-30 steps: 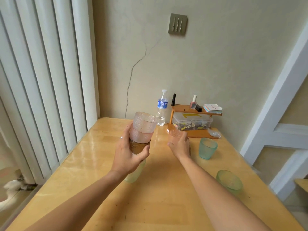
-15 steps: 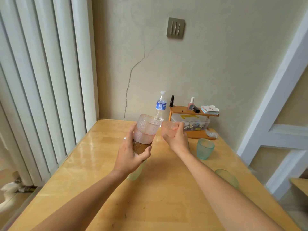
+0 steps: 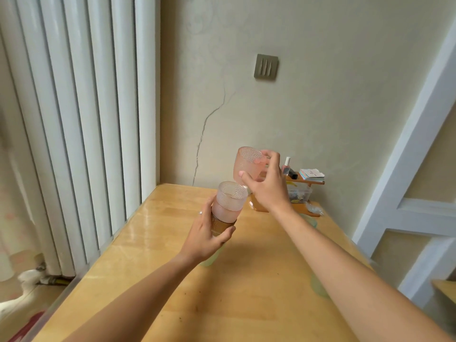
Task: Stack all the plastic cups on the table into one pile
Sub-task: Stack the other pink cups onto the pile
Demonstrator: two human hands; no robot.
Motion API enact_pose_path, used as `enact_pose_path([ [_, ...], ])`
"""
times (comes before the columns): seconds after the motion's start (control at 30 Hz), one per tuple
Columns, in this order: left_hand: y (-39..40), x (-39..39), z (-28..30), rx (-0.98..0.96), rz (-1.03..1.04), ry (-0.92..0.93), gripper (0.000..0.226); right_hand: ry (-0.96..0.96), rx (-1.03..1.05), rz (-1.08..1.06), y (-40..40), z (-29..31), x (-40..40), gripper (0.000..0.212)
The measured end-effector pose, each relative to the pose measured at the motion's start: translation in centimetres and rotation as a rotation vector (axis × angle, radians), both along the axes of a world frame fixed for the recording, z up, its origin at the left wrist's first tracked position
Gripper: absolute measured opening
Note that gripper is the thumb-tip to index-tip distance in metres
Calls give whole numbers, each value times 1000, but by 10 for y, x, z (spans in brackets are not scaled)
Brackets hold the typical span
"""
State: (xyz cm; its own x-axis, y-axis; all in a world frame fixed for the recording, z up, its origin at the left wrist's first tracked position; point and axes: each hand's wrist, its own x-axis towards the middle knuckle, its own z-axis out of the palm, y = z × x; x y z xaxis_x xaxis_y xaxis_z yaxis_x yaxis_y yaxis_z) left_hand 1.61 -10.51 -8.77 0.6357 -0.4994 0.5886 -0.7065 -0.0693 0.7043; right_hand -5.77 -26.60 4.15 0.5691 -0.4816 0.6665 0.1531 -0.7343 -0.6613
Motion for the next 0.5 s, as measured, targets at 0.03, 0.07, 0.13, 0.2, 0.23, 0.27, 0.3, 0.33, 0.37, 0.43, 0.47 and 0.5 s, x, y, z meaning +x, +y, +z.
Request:
enact_pose_path([
  [0.03, 1, -1, 0, -2, -5, 3, 95, -18, -1, 2, 4, 1, -2, 72],
  [0.07, 3, -3, 1, -2, -10, 8, 95, -34, -3, 8, 8, 2, -4, 72],
  [0.13, 6, -5, 1, 0, -13, 12, 95, -36, -11, 50, 15, 2, -7, 72],
  [0.2, 8, -6, 1, 4, -6, 26, 94, 12, -35, 103, 22, -1, -10, 71],
  [0.23, 9, -6, 1, 4, 2, 39, 93, 47, -55, 124, 24, -2, -12, 71],
  [0.27, 10, -6, 0, 4, 7, 54, 93, 87, -77, 142, 26, -5, -13, 71],
  [0.3, 11, -6, 0, 4, 11, 68, 93, 131, -98, 155, 28, -9, -14, 71],
  [0.33, 13, -6, 0, 5, 16, 80, 93, 172, -109, 170, 30, -14, -14, 72],
  [0.37, 14, -6, 0, 8, 19, 88, 93, 206, -107, 185, 33, -19, -14, 72],
  [0.43, 18, -6, 0, 16, 27, 94, 93, 246, -68, 218, 37, -26, -13, 73],
  [0.47, 19, -6, 0, 19, 29, 95, 93, 255, -44, 236, 39, -28, -13, 74],
  [0.5, 21, -6, 1, 20, 29, 95, 93, 259, -28, 254, 41, -29, -12, 74],
])
